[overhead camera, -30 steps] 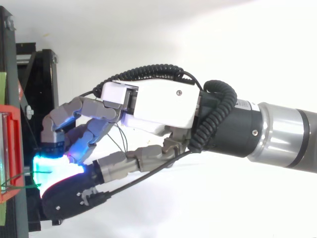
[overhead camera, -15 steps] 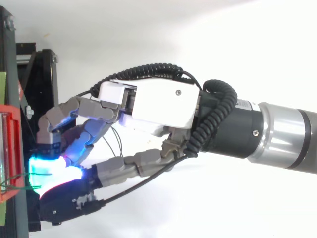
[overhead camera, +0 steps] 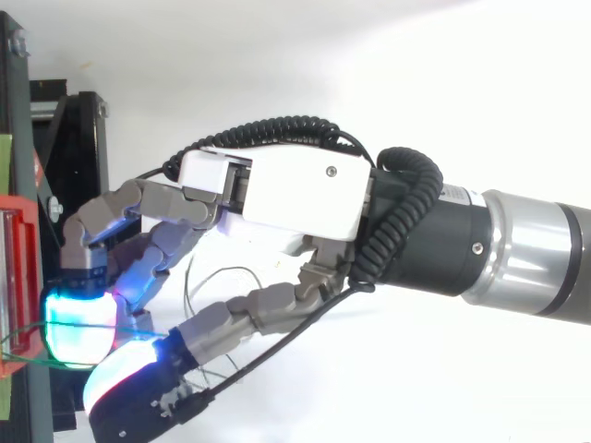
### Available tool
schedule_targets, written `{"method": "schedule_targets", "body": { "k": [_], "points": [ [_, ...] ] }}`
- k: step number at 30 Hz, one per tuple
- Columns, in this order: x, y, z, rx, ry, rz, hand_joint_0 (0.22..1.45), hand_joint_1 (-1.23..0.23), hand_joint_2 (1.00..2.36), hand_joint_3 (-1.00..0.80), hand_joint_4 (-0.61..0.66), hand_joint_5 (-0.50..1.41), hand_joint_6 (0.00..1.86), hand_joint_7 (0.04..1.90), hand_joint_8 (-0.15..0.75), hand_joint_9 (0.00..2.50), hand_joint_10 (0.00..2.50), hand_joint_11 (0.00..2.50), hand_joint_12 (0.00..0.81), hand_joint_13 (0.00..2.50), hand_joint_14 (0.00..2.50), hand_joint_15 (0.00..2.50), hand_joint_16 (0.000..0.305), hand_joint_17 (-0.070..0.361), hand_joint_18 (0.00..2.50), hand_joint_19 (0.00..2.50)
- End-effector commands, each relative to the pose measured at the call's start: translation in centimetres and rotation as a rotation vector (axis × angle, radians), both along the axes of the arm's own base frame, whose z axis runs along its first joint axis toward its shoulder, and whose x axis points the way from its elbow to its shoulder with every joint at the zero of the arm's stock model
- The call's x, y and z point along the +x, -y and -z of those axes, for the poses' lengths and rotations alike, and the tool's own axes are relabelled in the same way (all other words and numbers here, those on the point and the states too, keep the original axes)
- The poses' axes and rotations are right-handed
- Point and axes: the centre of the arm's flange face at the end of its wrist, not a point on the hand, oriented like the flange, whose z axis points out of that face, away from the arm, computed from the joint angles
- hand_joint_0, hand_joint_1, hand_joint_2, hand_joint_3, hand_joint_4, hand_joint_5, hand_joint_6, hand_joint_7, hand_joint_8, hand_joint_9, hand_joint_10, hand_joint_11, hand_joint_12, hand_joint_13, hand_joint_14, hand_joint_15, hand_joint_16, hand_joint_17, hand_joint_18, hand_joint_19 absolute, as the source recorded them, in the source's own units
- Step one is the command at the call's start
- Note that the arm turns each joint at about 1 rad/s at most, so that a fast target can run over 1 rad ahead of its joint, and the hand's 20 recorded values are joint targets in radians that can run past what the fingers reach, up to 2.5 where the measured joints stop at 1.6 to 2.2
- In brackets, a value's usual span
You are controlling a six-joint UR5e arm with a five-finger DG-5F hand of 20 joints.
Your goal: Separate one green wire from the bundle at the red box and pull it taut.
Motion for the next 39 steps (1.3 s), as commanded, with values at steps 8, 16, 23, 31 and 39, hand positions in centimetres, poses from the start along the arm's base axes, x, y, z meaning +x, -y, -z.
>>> {"method": "schedule_targets", "body": {
  "k": [8, 16, 23, 31, 39],
  "points": [
    [-0.03, 0.14, 0.0, 0.0, -0.001, 0.001, 0.6, -0.52, 1.01, -0.43, 0.21, -0.19, 0.88, 1.05, 0.331, 0.97, 0.02, 0.96, 0.322, 0.78, 0.01, 0.33, 0.044, 0.098, 0.81, 0.38],
    [0.0, 0.14, -0.07, 0.0, 0.001, 0.001, 0.6, -0.62, 1.02, -0.22, 0.2, -0.19, 0.9, 1.09, 0.341, 0.97, 0.02, 0.97, 0.33, 0.77, 0.01, 0.32, 0.044, 0.1, 0.82, 0.38],
    [-0.03, 0.37, 0.0, 0.01, 0.001, 0.002, 0.59, -0.64, 1.02, -0.11, 0.17, -0.17, 0.91, 1.12, 0.361, 1.01, 0.01, 0.98, 0.34, 0.79, 0.01, 0.32, 0.048, 0.107, 0.85, 0.36],
    [-0.01, 0.6, 0.12, 0.01, 0.0, 0.004, 0.59, -0.63, 1.02, -0.27, 0.21, -0.17, 0.9, 1.12, 0.345, 1.02, 0.02, 0.97, 0.326, 0.78, 0.01, 0.33, 0.045, 0.101, 0.82, 0.39],
    [-0.21, 0.75, 0.06, 0.007, -0.015, 0.004, 0.59, -0.64, 1.02, -0.19, 0.17, -0.16, 0.9, 1.17, 0.346, 1.06, 0.02, 0.98, 0.325, 0.8, 0.01, 0.33, 0.044, 0.1, 0.84, 0.39]
  ]
}}
